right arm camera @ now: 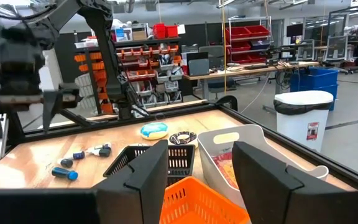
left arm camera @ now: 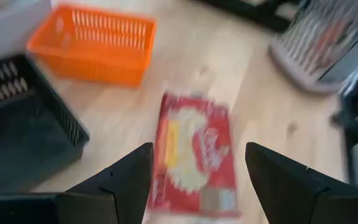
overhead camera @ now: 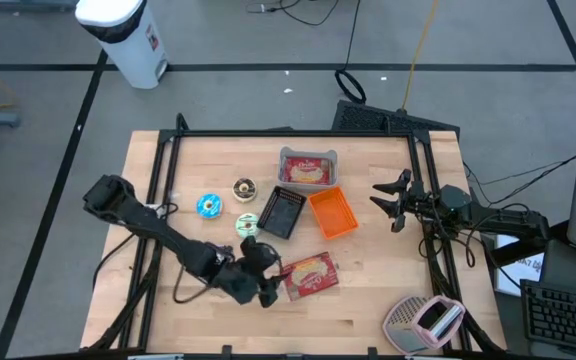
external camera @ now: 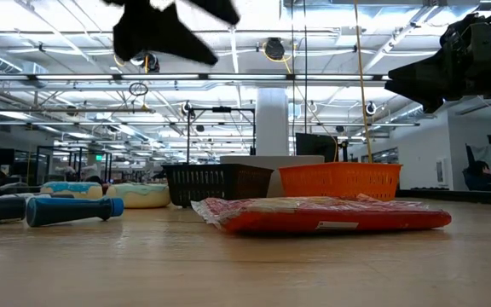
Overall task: Pick & Place Food Item
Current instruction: Put the red popcorn bag into the white bin
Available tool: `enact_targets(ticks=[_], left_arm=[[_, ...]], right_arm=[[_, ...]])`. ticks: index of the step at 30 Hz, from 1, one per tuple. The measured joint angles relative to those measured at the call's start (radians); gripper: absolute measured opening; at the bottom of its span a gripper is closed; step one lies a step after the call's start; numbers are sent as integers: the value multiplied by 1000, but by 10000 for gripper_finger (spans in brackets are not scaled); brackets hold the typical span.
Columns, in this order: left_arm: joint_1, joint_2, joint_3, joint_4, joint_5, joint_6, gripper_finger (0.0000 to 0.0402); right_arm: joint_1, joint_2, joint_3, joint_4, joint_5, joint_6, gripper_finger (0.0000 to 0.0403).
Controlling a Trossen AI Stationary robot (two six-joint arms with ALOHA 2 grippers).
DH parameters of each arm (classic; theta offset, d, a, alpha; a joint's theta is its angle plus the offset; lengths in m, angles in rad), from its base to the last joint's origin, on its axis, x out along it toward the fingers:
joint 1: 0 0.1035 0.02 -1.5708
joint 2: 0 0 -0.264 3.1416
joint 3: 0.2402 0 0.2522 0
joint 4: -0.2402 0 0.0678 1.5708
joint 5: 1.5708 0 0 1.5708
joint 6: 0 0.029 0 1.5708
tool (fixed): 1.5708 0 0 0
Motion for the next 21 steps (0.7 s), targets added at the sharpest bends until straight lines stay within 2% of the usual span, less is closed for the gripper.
enact_targets(ticks=[7, 13, 21], left_arm=[[21, 167, 0, 33, 44, 145, 253], [60, 237, -1, 31, 69, 57, 253], [88, 238, -1, 36, 161, 36, 253]], right_arm=[[0, 0, 0, 0, 0, 0, 167], [0, 0, 0, 0, 0, 0, 167], [0, 0, 0, 0, 0, 0, 167]])
